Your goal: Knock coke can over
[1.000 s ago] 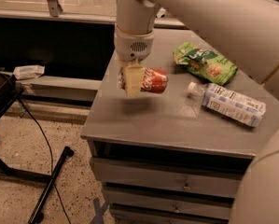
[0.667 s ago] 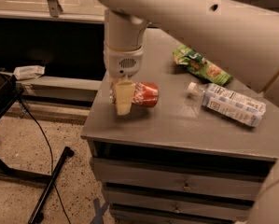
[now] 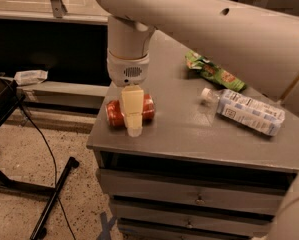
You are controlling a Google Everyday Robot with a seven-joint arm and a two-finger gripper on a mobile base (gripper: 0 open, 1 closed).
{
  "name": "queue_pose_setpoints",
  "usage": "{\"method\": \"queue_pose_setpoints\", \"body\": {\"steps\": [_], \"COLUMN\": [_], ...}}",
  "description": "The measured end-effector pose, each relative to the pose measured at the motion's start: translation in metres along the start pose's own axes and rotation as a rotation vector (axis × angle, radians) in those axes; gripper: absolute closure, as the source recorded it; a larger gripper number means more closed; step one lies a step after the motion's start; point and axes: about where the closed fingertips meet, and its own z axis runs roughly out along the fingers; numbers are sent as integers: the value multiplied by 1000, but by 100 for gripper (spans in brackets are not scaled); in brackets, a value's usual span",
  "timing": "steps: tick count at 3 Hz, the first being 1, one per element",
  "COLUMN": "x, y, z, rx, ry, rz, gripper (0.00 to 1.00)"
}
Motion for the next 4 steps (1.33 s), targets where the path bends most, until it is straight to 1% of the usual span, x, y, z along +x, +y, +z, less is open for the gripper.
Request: {"method": "queue_pose_setpoints", "body": {"steps": [1,2,3,4], "x": [11,58,105,104], "y": [-6,-27,-40,-49], "z": [-8,-35,-80,-98], "rx": [6,44,157,215], "ry": [-51,-106,-179,-194], "rz": [-16,-7,22,17], "gripper": [0,0,0,0]}}
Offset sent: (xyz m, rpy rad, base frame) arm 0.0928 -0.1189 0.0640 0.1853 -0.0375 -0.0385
